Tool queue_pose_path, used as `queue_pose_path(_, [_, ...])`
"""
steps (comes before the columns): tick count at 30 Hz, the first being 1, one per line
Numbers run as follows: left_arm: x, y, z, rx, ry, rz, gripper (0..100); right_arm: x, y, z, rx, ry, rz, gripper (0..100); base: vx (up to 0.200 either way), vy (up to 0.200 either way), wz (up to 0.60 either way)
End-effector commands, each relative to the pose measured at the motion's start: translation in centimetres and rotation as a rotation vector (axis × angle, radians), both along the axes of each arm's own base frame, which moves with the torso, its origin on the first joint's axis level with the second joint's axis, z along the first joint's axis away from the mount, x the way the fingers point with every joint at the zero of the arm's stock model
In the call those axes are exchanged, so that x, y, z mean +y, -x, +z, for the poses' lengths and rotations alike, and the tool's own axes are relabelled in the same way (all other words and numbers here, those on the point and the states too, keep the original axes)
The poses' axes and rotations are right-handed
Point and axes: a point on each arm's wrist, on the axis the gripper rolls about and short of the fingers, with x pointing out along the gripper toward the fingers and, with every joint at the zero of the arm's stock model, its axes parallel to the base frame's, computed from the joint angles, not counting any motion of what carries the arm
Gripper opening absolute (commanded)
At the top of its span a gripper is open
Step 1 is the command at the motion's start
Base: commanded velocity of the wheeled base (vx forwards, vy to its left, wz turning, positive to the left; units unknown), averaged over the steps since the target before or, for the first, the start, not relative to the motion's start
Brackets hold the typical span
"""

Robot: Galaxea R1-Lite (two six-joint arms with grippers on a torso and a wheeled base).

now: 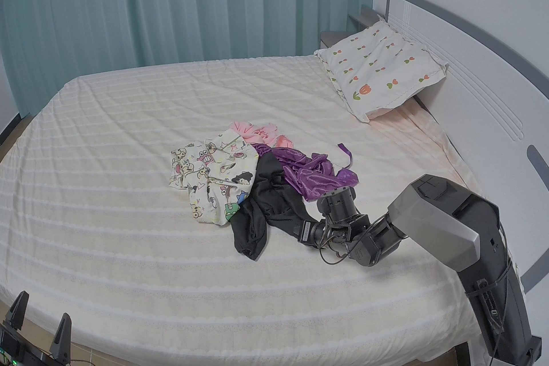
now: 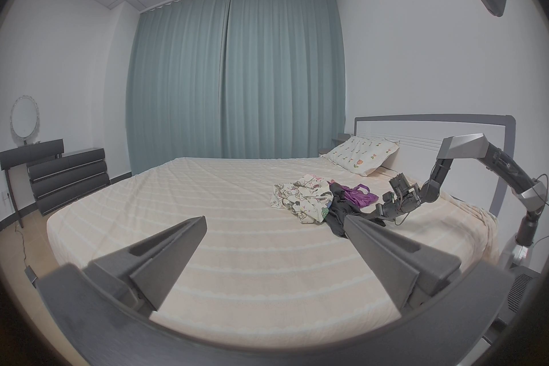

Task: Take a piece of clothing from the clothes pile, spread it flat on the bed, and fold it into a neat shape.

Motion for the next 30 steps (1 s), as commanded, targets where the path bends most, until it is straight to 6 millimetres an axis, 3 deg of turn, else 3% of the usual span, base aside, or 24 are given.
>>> queue_pose_path(1, [0.0, 0.0, -0.4, -0.002, 0.000, 0.001, 100, 0.3, -0.1, 0.0, -0.005, -0.013, -0.001, 0, 0.000, 0.000, 0.00])
queue_pose_path(5, [0.0, 0.0, -0.4, -0.002, 0.000, 0.001, 100, -0.1, 0.6, 0.8, 0.034, -0.064, -0.048, 0, 0.000, 0.000, 0.00])
queue_pose_path(7, [0.0, 0.0, -0.4, -0.002, 0.000, 0.001, 100, -1.3, 2.9, 3.2, 0.118, -0.146, -0.076, 0, 0.000, 0.000, 0.00])
queue_pose_path(9, [0.0, 0.0, -0.4, -0.002, 0.000, 0.001, 100, -2.4, 4.7, 4.3, 0.166, -0.178, -0.057, 0, 0.000, 0.000, 0.00])
queue_pose_path(10, [0.0, 0.0, -0.4, -0.002, 0.000, 0.001, 100, -2.4, 4.7, 4.3, 0.166, -0.178, -0.057, 0, 0.000, 0.000, 0.00])
queue_pose_path(11, [0.0, 0.0, -0.4, -0.002, 0.000, 0.001, 100, -3.6, 6.8, 5.5, 0.186, -0.195, -0.053, 0, 0.000, 0.000, 0.00])
queue_pose_path(13, [0.0, 0.0, -0.5, 0.000, 0.000, 0.001, 100, -4.1, 7.8, 5.8, 0.192, -0.199, -0.057, 0, 0.000, 0.000, 0.00])
queue_pose_path(14, [0.0, 0.0, -0.4, -0.002, 0.000, 0.001, 100, -5.5, 10.9, 6.3, 0.199, -0.224, -0.059, 0, 0.000, 0.000, 0.00])
queue_pose_path(19, [0.0, 0.0, -0.4, -0.002, 0.000, 0.001, 100, -6.9, 16.0, 8.0, 0.148, -0.407, -0.078, 0, 0.000, 0.000, 0.00])
queue_pose_path(22, [0.0, 0.0, -0.4, -0.002, 0.000, 0.001, 100, -8.6, 17.8, 8.2, 0.122, -0.439, -0.091, 0, 0.000, 0.000, 0.00])
queue_pose_path(30, [0.0, 0.0, -0.5, 0.000, -0.009, 0.001, 100, -11.9, 19.0, 8.3, 0.073, -0.519, -0.098, 0, 0.000, 0.000, 0.00])
